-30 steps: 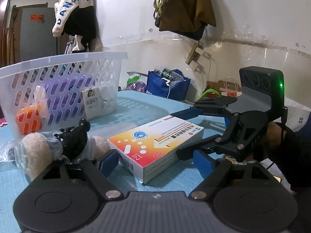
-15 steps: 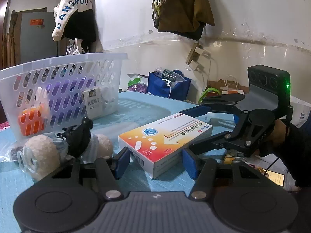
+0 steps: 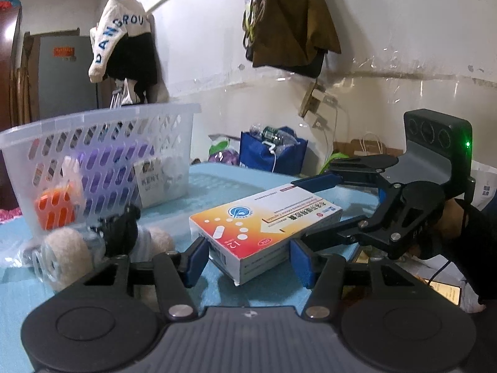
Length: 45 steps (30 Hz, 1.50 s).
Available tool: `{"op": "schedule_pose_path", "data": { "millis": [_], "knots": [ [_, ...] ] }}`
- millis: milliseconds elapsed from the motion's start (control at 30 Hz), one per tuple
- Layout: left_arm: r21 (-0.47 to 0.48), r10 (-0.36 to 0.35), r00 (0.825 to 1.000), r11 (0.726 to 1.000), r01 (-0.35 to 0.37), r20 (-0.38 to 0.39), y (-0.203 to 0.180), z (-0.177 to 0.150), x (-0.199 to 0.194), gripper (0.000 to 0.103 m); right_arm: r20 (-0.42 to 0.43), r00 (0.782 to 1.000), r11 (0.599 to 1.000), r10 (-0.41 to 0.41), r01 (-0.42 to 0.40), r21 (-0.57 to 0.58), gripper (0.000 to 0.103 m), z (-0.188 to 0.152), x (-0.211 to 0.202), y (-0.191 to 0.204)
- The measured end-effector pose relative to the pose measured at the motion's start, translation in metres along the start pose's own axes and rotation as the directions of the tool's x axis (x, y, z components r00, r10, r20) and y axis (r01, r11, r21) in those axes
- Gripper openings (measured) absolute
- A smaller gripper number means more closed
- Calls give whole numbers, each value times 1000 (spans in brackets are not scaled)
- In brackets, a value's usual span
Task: Organize objects
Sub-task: 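Lift the medicine box with the left gripper and release it into the basket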
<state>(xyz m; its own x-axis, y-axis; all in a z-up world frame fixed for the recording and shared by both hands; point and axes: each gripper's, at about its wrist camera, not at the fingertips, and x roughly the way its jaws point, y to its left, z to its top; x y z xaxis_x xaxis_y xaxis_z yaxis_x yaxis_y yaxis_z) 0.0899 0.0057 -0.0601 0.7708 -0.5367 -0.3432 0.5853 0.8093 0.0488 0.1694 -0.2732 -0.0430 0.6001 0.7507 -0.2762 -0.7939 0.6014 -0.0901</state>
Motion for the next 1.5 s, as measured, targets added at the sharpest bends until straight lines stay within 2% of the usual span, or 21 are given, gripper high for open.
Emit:
{"op": "schedule_pose_path", "data": {
  "millis": [433,667,933,1100,1333,1500],
  "knots": [
    [-18,14,999,1000,-13,40,-2,0,-1,61,26,999,999,-36,37,-23,90,1,0,3],
    [9,39,995,999,-40,95,-10,19,-14,61,70,996,998,-48,51,-41,90,22,-12,5],
    [71,110,976,990,-125,186,-9,62,-39,61,136,989,990,-56,73,-121,90,74,-12,9],
    [65,158,963,982,-176,221,14,104,-48,61,165,986,991,-20,41,-127,90,120,8,-9],
    [34,207,956,975,-219,208,66,168,-37,61,170,985,993,-8,28,-116,90,177,51,-38],
    [14,251,952,966,-257,178,98,187,-14,60,132,991,993,-11,26,-113,90,189,85,-53]
  ]
}}
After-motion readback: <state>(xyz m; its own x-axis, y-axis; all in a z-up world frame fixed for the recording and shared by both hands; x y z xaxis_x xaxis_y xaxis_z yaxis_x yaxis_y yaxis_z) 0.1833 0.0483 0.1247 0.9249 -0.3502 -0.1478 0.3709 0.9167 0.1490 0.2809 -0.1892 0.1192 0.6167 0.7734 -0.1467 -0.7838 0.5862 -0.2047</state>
